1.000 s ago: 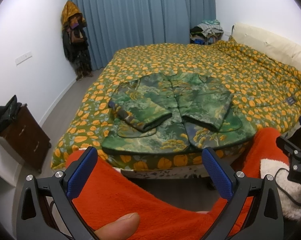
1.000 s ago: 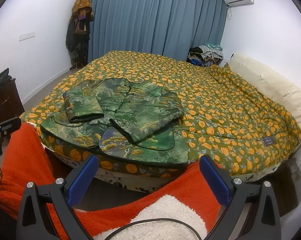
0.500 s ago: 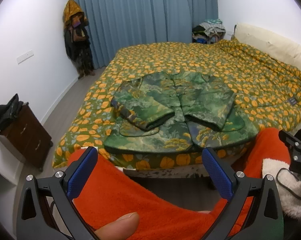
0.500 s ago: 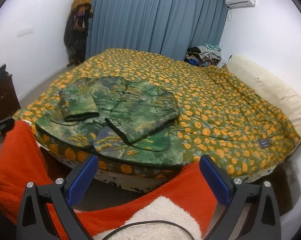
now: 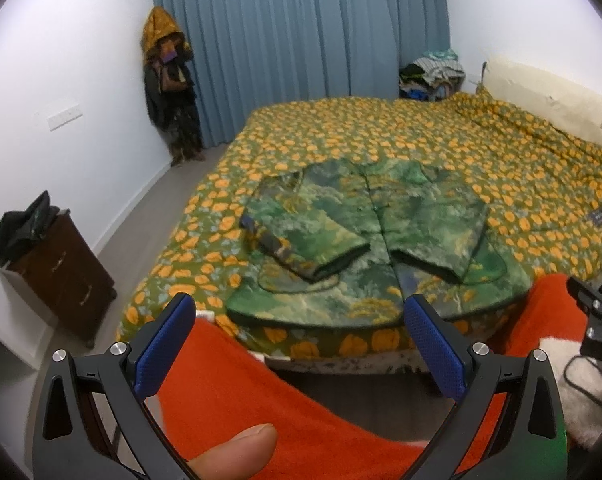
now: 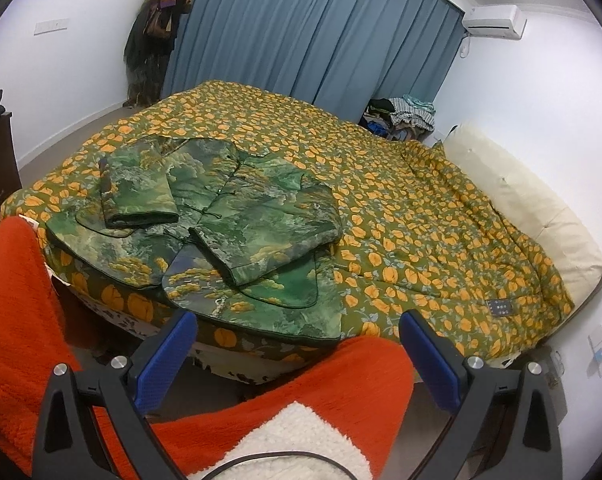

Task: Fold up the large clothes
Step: 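Grasp the folded sleeve of the green jacket with the right gripper and lift it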

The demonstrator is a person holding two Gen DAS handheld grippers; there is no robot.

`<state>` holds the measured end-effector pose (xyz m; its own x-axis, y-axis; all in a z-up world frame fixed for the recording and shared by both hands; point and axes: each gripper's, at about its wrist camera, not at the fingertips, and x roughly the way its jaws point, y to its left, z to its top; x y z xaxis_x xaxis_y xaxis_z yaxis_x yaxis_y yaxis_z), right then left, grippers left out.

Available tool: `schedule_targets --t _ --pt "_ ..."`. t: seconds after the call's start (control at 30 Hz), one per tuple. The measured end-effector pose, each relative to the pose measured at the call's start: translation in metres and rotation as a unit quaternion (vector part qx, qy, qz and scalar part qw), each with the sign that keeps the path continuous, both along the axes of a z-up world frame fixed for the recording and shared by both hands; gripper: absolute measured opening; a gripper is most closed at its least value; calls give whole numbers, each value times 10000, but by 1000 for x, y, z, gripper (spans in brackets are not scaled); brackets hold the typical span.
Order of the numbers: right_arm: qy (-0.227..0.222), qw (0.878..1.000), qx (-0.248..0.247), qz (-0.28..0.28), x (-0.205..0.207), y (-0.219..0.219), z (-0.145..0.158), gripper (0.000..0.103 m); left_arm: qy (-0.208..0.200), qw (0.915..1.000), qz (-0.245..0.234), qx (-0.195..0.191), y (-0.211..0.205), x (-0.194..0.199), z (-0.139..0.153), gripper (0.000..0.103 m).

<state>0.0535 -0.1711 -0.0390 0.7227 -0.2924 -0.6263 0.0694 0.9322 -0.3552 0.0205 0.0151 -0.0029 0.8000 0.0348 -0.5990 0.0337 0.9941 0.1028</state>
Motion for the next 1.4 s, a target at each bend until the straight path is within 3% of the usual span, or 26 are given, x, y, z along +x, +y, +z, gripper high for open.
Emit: schedule_targets --t 0.37,0.5,0.57,0.63,0.77,0.87,0.93,1.03,1.17,1.27,1.33,1.4 --pt "-28 9999 68 105 4 -7 1 103 -120 9997 78 221 6 14 -3 103" --pt "-338 9982 223 453 17 -20 15 103 -76 9987 169 484 10 31 -7 103" --pt "-685 9958 158 590 25 -27 26 103 81 9990 189 400 15 43 -10 103" --pt "-982 9924 221 701 35 -36 35 103 289 9995 79 78 21 57 -11 103" --pt "-1169 9829 572 1305 65 -52 39 103 254 9997 2 -24 23 71 -12 103" --pt "-618 9817 517 1726 97 -47 14 103 261 9995 15 -148 26 86 -15 103" --pt "-60 9794 536 1944 124 -36 -20 103 407 9987 -50 -289 29 101 -20 103" --pt "234 9732 680 2186 148 -28 -63 103 414 9987 -97 -268 29 113 -27 103" --pt "827 9667 456 2377 192 -5 -127 102 617 9973 -175 -361 29 126 -41 103" --pt "1061 9617 162 2524 208 5 -157 100 815 9958 -227 -337 24 134 -55 103" --pt "1246 9590 90 2542 221 10 -175 95 905 9953 -261 -244 19 140 -64 103" --pt "1452 9592 166 2420 231 6 -187 76 976 9940 -377 -331 17 146 -70 103"
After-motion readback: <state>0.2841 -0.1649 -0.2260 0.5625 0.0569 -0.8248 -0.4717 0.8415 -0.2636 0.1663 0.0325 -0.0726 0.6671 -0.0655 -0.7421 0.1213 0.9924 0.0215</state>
